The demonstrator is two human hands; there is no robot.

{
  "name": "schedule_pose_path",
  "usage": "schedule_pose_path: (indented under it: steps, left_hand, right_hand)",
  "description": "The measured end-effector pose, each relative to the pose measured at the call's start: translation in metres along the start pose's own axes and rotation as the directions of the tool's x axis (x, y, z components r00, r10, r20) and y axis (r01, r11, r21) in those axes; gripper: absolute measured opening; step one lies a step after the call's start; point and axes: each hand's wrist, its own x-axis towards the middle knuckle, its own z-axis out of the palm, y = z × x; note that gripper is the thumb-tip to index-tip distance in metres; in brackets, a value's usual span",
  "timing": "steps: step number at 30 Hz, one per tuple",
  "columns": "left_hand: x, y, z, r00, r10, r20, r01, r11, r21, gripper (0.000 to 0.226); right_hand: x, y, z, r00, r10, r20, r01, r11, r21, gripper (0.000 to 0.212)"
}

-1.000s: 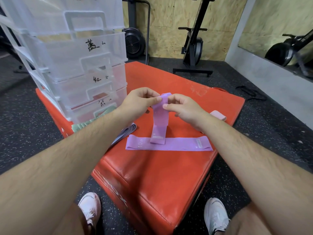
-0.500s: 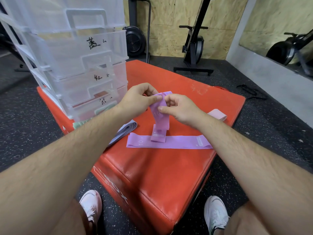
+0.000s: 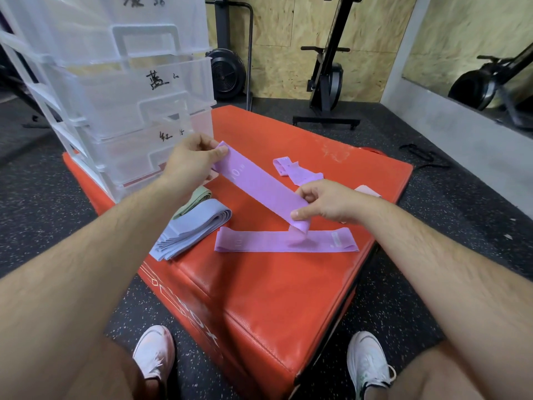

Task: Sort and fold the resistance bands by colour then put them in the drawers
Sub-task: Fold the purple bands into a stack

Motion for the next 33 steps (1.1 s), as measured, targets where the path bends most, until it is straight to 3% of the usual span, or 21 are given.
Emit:
schedule_pose_path:
  steps: [3, 6, 9, 14, 24, 27, 33]
  left_hand:
    - [-0.003, -0.001, -0.006, 0.999, 0.012, -0.03, -0.01, 0.998, 0.069, 0.017]
    - [-0.006, -0.006, -0.014, 0.998, -0.011, -0.062, 0.018, 0.993, 0.118, 0.017]
    - [-0.012, -0.018, -0.02, 0.998, -0.025, -0.065, 0.04, 0.966, 0.256, 0.02]
    - [-0.032, -0.036, -0.014, 0.999, -0.045, -0.007, 0.043, 0.875, 0.482, 0.026]
    - [-0.065, -0.081, 0.011, 0.949, 0.131, 0.286, -0.297, 0.674, 0.677, 0.018]
    - [-0.065, -0.095, 0.01, 0.941, 0.094, 0.325, -0.313, 0.603, 0.733, 0.014]
    - [-0.065, -0.1, 0.009, 0.931, 0.082, 0.356, -0.334, 0.586, 0.739, 0.013]
  right_hand:
    - [-0.01, 0.007, -0.018, 0.998, 0.054, -0.032, -0.053, 0.998, 0.023, 0.018]
    - [-0.021, 0.023, -0.033, 0.992, 0.112, -0.055, -0.109, 0.993, 0.048, 0.047]
    - [-0.034, 0.042, -0.047, 0.983, 0.154, -0.097, -0.14, 0.98, 0.141, 0.027]
    - [-0.048, 0.068, -0.047, 0.956, 0.269, -0.115, -0.214, 0.912, 0.35, 0.03]
    - [-0.04, 0.099, -0.011, 0.913, 0.3, -0.275, -0.28, 0.954, 0.11, 0.027]
    - [-0.039, 0.101, -0.007, 0.896, 0.298, -0.328, -0.29, 0.954, 0.076, 0.031]
    - [-0.039, 0.101, -0.003, 0.907, 0.271, -0.322, -0.272, 0.961, 0.043, 0.019]
